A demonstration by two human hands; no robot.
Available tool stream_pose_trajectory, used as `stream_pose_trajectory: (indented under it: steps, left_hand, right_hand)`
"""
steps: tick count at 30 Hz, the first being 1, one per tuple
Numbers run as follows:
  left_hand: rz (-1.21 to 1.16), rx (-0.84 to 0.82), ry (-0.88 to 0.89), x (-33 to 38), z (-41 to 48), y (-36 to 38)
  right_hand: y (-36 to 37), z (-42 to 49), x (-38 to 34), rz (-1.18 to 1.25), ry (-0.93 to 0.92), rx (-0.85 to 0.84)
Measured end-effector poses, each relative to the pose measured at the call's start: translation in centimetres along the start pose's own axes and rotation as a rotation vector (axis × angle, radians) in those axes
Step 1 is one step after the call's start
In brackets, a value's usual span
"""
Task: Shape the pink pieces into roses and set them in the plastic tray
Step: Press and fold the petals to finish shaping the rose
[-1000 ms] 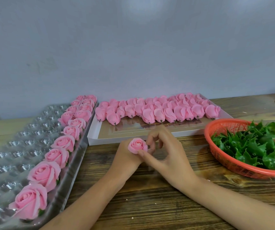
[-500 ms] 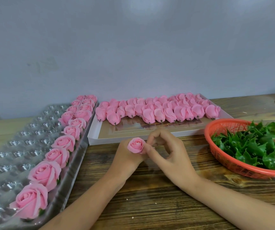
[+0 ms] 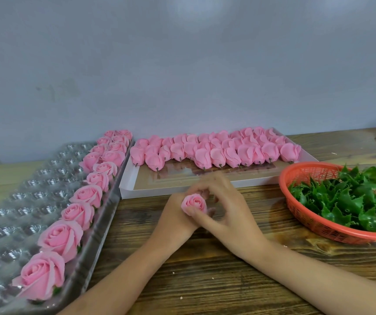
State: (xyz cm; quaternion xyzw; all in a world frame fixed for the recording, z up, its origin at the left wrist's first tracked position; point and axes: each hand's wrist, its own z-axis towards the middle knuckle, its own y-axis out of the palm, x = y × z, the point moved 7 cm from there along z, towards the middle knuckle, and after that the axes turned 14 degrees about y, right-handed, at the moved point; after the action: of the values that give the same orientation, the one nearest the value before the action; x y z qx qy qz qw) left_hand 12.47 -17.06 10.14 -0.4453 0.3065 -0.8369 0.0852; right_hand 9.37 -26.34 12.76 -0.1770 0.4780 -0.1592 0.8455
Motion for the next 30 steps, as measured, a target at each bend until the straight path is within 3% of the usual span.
stream_pose_trajectory:
  steps: [7,13,20,26,30]
  left_hand:
    - [-0.027,0.011,-0.038,-0.94,0.00,0.15]
    - [0.059,-0.004,0.037,-0.29,0.16,0.18]
    - [0.030,0.003,-0.014,-0.80,0.06,0.29]
    - [0.044,0.017,0.040,-0.38,0.16,0.17]
    - [0.047,0.024,0.026,-0.29,0.14,-0.06]
  right_hand:
    - [0.59,0.05,0.51,-0.041,0.053,-0.072]
    - [-0.21,-0.11,-0.16,-0.042,-0.010,0.022]
    - [0.69,0.01,0.45,-0.043,0.045,-0.067]
    - [-0.03,-0.05,-0.06,-0.012,0.003,0.001]
    - [0.41,-0.02,0.12,-0.021,0.029,-0.046]
